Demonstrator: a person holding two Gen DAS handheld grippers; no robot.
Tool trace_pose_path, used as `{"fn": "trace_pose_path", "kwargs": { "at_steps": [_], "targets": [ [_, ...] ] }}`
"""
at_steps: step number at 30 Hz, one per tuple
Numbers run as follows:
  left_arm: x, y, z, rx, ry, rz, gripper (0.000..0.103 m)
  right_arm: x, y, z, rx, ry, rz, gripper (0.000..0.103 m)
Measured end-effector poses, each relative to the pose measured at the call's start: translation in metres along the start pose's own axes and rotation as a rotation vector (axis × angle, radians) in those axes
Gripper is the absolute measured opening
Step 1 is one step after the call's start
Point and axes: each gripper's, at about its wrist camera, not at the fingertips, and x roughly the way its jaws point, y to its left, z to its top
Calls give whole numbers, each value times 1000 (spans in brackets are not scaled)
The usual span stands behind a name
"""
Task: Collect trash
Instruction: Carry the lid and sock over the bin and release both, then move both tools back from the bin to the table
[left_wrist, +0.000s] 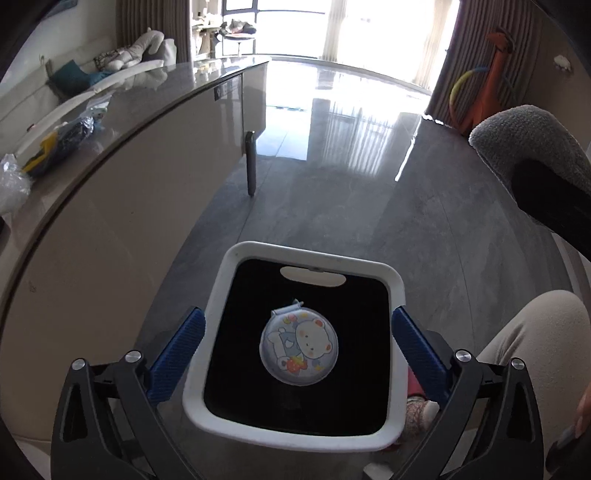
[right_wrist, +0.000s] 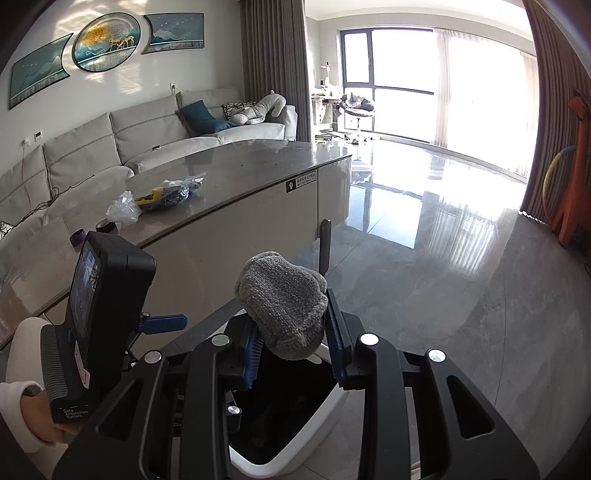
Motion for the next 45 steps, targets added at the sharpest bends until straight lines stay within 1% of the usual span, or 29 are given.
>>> {"fn": "trace_pose_path", "kwargs": {
  "at_steps": [2,5,12,13,18,22,26,31,33,34,35,37,38,39,40,42,45],
  "targets": [
    [6,5,-1,-24,9,15,98,0,-2,-1,2,1,-7,32],
    [10,11,-2,-42,22,16,98,2,-3,-2,8,8,-5,32],
    [-6,13,-1,9,-18,78,98,10,-1,-4,6,18,7,33],
    [-11,15,-1,13,-26,89,98,12,1,-4,5,20,10,33],
    [-31,32,-1,35,-90,191,98,24,3,-7,4,41,20,33],
    [-49,48,1,12,-135,242,98,37,9,-10,-1,70,35,33],
    [-67,63,3,-32,-172,265,98,51,19,-16,-11,107,55,33],
    [-82,76,4,-62,-191,272,98,63,28,-24,-39,144,63,33],
    [-84,80,4,-67,-197,276,98,68,29,-26,-43,163,64,35],
    [-86,81,3,-73,-199,276,98,70,29,-28,-45,173,63,37],
    [-87,83,3,-81,-202,277,98,73,30,-29,-51,183,57,42],
    [-89,85,2,-95,-201,266,98,82,32,-32,-73,221,39,64],
    [-88,86,2,-100,-197,259,98,86,33,-34,-78,239,26,92],
    [-88,87,2,-105,-193,251,98,87,32,-36,-74,246,8,99],
    [-88,88,2,-110,-191,247,98,86,30,-36,-62,230,3,99],
    [-89,89,1,-115,-197,264,98,83,26,-33,-34,209,1,99],
    [-93,91,-1,-117,-219,288,98,77,18,-27,-8,157,-24,99]
  ]
}}
